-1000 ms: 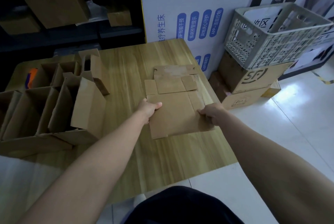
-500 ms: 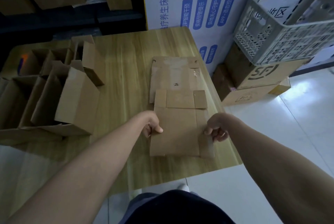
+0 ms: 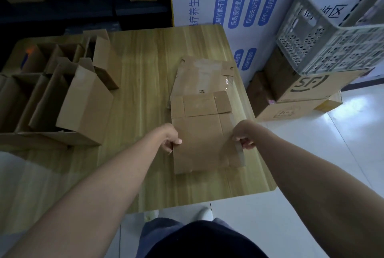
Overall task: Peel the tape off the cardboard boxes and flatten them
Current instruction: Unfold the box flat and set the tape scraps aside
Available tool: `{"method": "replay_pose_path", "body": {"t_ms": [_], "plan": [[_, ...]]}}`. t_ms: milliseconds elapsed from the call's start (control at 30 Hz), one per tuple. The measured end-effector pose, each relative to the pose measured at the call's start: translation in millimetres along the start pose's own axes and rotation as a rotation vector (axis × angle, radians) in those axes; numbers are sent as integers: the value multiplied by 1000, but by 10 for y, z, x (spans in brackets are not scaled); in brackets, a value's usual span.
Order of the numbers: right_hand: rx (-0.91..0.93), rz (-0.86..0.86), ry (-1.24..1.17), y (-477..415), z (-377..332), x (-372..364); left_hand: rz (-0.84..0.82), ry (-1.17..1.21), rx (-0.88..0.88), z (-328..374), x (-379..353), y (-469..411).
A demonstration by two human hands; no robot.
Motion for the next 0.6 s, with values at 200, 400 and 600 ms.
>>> {"method": "replay_pose_path", "body": {"t_ms": [200,400,600], "plan": [[-104,-573,147,278,382,-542,-282,-203,187,-316,-157,181],[-105,-621,107,345,470,-795,-301,-230,253,-587,-266,197],[10,-203,16,146,250,-437,-111,-50,62,-305,-135,178]]}}
Point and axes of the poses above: each hand's wrist, its own y-axis away from the middle knuckle, its own x-axis out of the back of the hand, z = x × y, the point moved 8 cm from there along -y, towards the middle knuckle
